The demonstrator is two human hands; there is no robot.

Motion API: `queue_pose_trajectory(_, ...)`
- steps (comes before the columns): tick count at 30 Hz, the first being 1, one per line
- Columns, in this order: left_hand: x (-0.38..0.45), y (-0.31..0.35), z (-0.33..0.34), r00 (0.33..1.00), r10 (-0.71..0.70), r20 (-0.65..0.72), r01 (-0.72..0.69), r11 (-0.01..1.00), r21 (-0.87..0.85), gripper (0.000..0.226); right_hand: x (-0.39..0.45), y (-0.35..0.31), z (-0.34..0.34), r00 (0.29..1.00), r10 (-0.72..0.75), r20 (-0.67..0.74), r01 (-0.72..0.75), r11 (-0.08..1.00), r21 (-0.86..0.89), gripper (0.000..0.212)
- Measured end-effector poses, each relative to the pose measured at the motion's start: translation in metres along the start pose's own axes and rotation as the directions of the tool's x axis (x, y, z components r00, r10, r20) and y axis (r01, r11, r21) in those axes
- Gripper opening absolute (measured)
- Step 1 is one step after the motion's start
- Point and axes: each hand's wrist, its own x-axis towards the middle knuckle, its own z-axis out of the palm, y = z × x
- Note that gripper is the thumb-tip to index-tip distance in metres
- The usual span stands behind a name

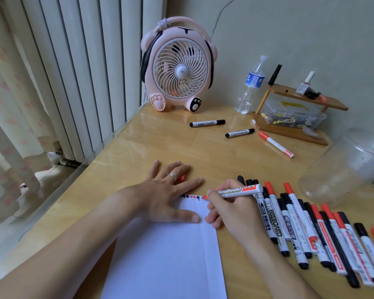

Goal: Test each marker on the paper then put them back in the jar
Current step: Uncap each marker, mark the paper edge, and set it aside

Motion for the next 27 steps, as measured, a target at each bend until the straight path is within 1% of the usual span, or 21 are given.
queue_pose_trajectory(3,0.0001,-0.0008,-0.0009,1.0,0.017,-0.015,-0.017,0.999,-0.032,0.091,-0.0008,-0.0005,0.0022,1.0,0.002,-0.006,-0.002,1.0,-0.006,0.017)
queue_pose_trajectory(6,0.0002,-0.0005,-0.0021,0.999,0.039,-0.026,-0.04,0.997,-0.069,0.081,-0.0012,-0.0005,0.0037,1.0,-0.004,-0.011,0.004,1.0,-0.001,0.018)
queue_pose_trajectory(9,0.0009,-0.0004,-0.002,0.999,0.036,-0.015,-0.037,0.998,-0.041,0.077,-0.0008,-0.0001,0.0042,1.0,-0.012,-0.007,0.012,1.0,-0.024,0.02)
queue_pose_trajectory(16,0.0015,-0.0006,-0.0013,1.0,0.027,-0.002,-0.027,0.999,-0.025,0.075,-0.0006,0.0004,0.0027,1.0,-0.005,-0.024,0.004,0.999,-0.033,0.019)
queue_pose_trajectory(21,0.0017,-0.0006,-0.0016,1.0,0.021,0.003,-0.021,1.0,-0.015,0.075,-0.0022,-0.0017,0.0043,1.0,-0.008,-0.005,0.007,0.999,-0.049,0.019)
queue_pose_trajectory(27,0.0027,-0.0019,-0.0001,1.0,0.025,0.0,-0.025,1.0,-0.006,0.076,-0.0022,-0.0008,0.0049,0.999,-0.012,-0.04,0.012,1.0,-0.024,0.019)
